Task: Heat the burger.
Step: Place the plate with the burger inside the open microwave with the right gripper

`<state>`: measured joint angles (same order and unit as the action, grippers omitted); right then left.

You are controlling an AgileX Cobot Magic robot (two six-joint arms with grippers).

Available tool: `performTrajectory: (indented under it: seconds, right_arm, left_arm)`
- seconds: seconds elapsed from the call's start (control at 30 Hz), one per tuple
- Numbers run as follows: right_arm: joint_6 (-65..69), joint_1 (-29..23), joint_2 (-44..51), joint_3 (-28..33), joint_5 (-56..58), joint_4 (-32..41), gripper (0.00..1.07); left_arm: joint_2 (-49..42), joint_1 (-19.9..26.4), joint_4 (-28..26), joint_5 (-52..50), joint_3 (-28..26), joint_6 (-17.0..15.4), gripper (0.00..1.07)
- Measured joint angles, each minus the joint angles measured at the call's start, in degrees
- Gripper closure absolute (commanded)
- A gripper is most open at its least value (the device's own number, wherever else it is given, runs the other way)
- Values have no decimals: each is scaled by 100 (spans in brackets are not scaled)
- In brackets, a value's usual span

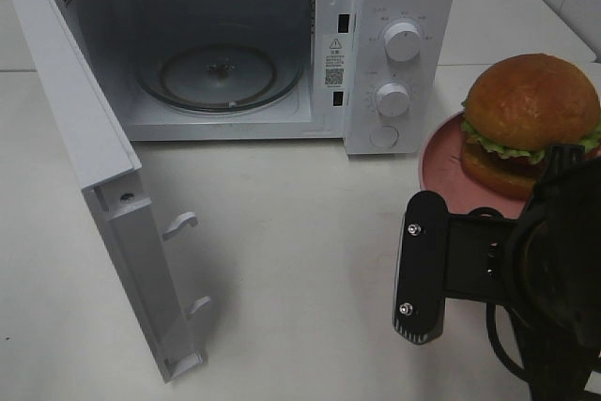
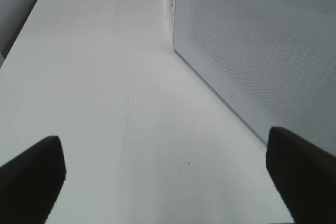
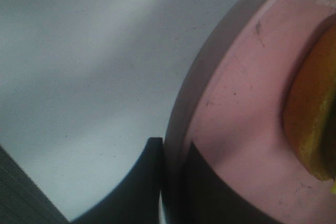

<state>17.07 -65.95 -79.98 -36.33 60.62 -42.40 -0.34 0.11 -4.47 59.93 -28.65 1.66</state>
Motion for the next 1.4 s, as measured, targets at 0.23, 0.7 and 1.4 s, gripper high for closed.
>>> performTrajectory:
  seconds: [0.23,0.7,1.4]
  right_arm:
    - [-699,0,0,0,-430,-52,106]
    - [-1742,0,0,0,-1444,-464,105]
    - [-3272,0,0,29,-2911,-556,103]
  left_arm:
    - [0,0,0,0,0,0,9]
    - [0,0,0,0,0,0,9]
    - [0,0,0,0,0,0,9]
